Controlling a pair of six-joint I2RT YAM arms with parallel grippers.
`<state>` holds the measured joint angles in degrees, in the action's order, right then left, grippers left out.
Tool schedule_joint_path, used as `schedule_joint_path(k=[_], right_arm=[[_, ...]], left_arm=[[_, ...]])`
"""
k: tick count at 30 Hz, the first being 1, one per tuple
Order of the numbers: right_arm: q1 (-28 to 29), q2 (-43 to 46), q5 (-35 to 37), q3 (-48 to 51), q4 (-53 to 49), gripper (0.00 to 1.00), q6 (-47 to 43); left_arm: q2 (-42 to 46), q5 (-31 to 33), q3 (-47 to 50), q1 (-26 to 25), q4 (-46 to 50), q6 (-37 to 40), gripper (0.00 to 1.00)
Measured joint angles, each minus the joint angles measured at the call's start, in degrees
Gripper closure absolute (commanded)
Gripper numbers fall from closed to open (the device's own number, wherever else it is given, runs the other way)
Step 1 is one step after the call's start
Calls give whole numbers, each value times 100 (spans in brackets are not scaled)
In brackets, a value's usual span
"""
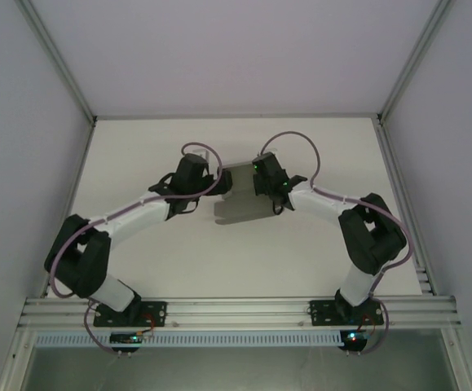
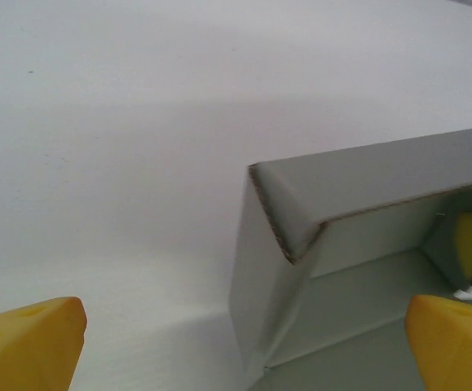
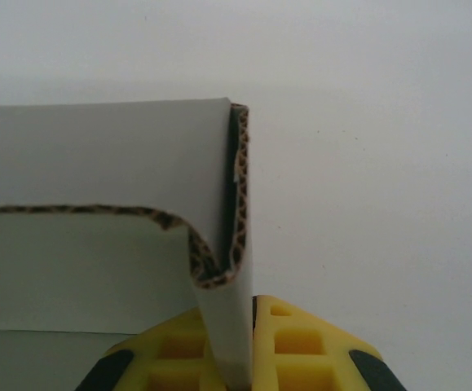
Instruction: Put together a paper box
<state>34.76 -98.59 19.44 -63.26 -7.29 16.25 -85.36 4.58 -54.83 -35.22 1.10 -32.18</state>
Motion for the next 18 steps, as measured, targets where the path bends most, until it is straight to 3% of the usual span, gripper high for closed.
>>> schedule_joint_path(k=[4,10,14,18], right_arm=[[-131,-31,-680,-369,-688,100,-1051],[-20,-501,-1429,-1703,-2586,100,-3838],[260,-898,-1360,-2236,-3585,100,-5053],[302,-1113,-1123,-2330,-3740,100,-5381]], left_arm=[[553,-236,157,151,35,11,0],[1373,-264,599,756,70,2,0],[1589,-264,883,1086,234,0,0],[1593,-267,1102,1248,396,-57,0]])
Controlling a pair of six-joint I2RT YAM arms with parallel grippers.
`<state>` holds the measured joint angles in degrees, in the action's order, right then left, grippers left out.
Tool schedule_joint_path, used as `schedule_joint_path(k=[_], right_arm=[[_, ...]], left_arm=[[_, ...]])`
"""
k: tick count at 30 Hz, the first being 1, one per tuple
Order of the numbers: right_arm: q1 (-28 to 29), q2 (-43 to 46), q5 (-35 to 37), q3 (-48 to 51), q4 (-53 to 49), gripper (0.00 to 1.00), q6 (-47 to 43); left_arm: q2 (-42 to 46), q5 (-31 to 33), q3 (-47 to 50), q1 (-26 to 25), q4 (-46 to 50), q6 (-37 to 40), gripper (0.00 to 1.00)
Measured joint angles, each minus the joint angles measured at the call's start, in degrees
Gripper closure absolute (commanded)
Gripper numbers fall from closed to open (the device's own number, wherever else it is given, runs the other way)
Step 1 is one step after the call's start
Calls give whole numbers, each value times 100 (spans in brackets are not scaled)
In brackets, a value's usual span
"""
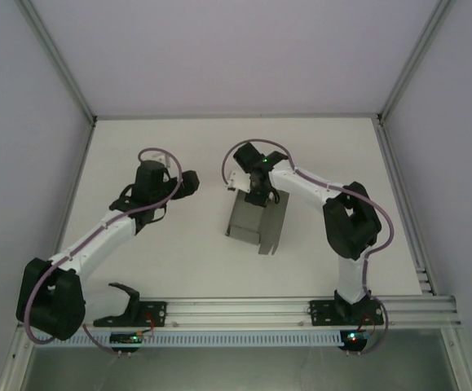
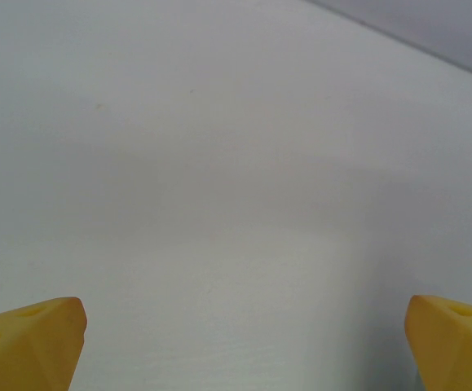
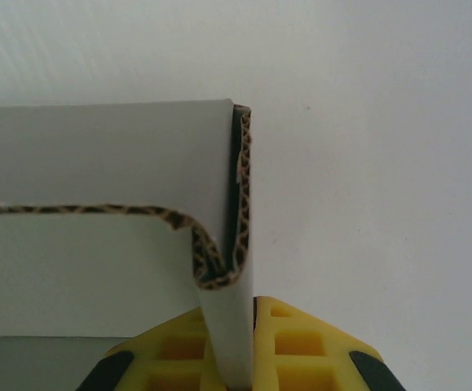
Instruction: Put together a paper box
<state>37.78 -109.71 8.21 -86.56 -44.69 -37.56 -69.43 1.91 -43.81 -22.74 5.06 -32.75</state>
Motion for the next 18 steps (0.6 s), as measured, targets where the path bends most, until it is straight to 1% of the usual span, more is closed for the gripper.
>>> schedule_joint_path(k=[2,4,5,8,11,14,18], right_arm=[[-35,-4,118,7,111,100,66],[-72,-2,308,7,330,100,367],[-92,-2,426,4,426,100,584],[-186,7,866,4,597,100,1606],[-293,76,1320,81,682,100,2920],[-319,308,1639,428,855,100,3998],[-219,570,1803,883,1073,100,4916]], left_arm=[[-17,-15,31,42,42,-26,0],[-57,-87,31,55,24,-31,0],[-81,-146,31,57,7,-31,0],[-199,-431,33,57,-138,-31,1],[-385,-804,37,31,-380,-55,11],[-645,-1051,35,-136,-584,-35,22],[-1180,-1318,-101,-470,-748,66,34]])
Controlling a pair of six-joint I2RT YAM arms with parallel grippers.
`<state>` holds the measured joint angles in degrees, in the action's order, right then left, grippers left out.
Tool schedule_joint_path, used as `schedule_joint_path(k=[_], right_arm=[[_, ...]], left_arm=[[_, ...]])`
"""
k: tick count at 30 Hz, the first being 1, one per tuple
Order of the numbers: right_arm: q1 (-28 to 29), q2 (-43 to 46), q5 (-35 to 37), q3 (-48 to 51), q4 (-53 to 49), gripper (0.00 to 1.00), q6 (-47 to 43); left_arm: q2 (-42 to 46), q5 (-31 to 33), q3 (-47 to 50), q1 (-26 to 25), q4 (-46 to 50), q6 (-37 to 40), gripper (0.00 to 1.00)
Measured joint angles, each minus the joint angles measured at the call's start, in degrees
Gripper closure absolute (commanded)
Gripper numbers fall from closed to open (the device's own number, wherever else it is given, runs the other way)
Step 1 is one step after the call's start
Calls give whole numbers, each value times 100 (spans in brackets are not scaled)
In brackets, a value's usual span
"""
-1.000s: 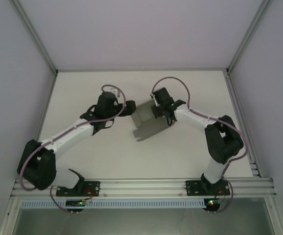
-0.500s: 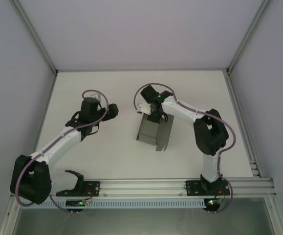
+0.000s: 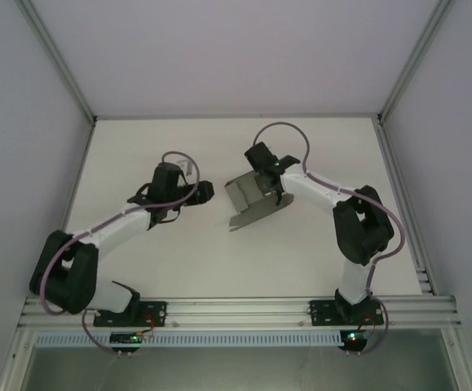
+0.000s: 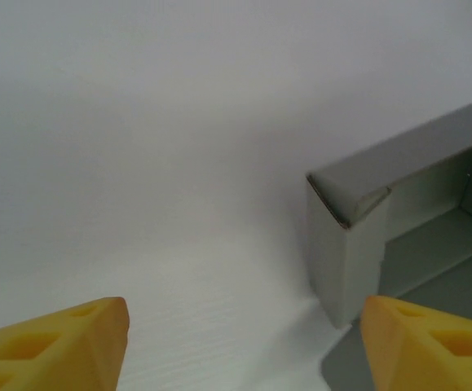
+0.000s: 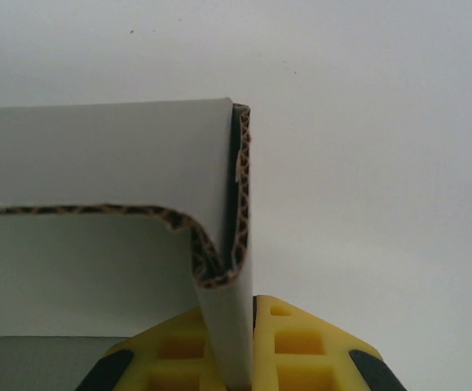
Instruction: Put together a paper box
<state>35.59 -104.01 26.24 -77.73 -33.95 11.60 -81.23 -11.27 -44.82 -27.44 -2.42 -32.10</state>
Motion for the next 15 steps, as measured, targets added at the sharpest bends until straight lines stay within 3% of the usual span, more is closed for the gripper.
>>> schedule_joint_path(k=[5,8,15], right_arm=[[136,76,63,249,302,100,581],[203,175,101,428,496,100,754],[358,533,144,977,1248,100,852]], left_arm=[[-804,-372,-332,-232,-348,4,51],[-1165,-492,-470,-289,-525,13,54],[-1648,-354,-761,-409,-745,50,77]])
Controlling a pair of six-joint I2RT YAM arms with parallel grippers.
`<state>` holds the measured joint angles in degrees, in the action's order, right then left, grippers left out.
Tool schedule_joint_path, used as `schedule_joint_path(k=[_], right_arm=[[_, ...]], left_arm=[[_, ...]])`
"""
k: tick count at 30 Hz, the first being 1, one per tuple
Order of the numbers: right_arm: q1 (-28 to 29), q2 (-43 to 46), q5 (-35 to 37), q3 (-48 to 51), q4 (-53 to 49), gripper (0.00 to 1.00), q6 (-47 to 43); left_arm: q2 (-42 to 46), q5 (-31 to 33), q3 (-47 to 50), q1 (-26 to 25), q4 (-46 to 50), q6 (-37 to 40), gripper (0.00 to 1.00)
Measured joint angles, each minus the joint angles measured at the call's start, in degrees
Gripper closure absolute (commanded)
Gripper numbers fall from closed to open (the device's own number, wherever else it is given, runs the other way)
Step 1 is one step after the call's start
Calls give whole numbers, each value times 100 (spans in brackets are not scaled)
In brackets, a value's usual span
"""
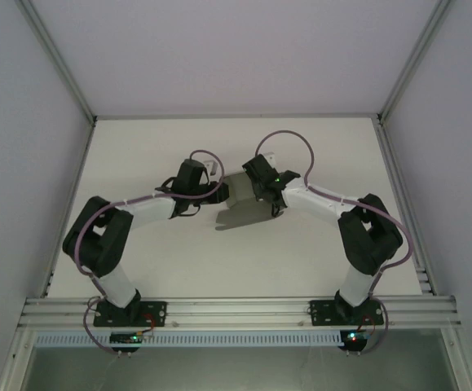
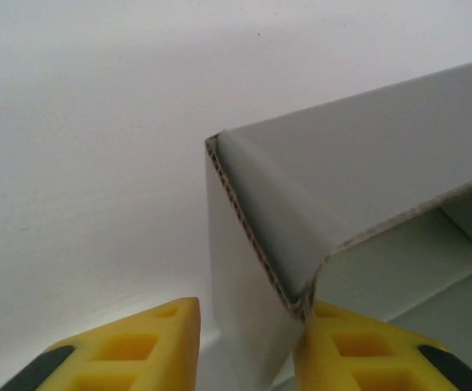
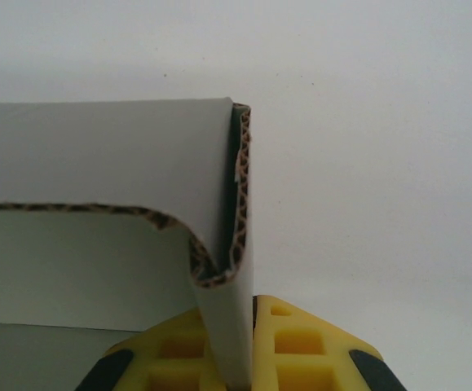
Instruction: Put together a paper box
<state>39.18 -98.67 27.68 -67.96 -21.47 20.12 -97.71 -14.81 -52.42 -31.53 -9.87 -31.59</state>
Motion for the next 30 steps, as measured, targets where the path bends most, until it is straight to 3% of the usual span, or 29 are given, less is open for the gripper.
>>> schedule_joint_path(k=[9,14,21,28,30], right_arm=[[195,81,214,339,546,100,-17],[219,162,256,546,892,100,28],[315,184,249,675,1215,100,140],[393,184,9,772,1543,100,155],[387,184,-81,824,1648,100,155]], left_arm=[[-428,1615,-474,-391,304,66,100],[-634,2538,-782,-612,549,-107,100],[-826,3816,-1147,-920,1182,-935,100],[-1036,4450,-1707,-1005,2249,-1829,100],[-1027,4468,-1700,-1005,2280,-1849,95]])
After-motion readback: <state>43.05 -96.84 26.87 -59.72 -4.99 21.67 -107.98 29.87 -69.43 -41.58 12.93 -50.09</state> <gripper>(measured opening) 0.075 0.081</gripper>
